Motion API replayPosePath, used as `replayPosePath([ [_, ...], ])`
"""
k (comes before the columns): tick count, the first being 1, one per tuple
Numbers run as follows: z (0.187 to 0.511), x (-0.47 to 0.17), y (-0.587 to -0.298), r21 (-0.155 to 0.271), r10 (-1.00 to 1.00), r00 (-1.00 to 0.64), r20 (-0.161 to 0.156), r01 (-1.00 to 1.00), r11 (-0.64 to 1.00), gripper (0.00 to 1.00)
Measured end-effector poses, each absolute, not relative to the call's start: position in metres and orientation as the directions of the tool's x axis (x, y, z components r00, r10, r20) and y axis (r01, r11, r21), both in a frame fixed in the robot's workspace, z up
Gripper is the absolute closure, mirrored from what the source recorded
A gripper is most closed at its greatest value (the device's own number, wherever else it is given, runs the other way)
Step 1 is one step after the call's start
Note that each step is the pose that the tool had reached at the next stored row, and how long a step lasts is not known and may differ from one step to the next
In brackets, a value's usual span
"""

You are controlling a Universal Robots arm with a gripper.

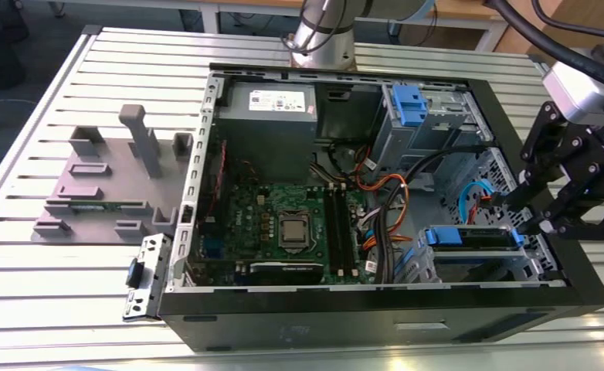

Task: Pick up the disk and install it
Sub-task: 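Insert the first disk wire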

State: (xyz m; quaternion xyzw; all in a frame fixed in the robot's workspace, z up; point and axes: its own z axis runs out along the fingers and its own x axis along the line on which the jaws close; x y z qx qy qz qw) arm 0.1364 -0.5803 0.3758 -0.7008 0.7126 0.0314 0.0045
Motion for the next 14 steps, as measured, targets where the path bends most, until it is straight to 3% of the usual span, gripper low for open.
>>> replayPosePath([
  [14, 0.3753, 0.1450, -0.5802, 0.038, -0.999, -0.018, -0.050, -0.999, 0.016, 0.58],
])
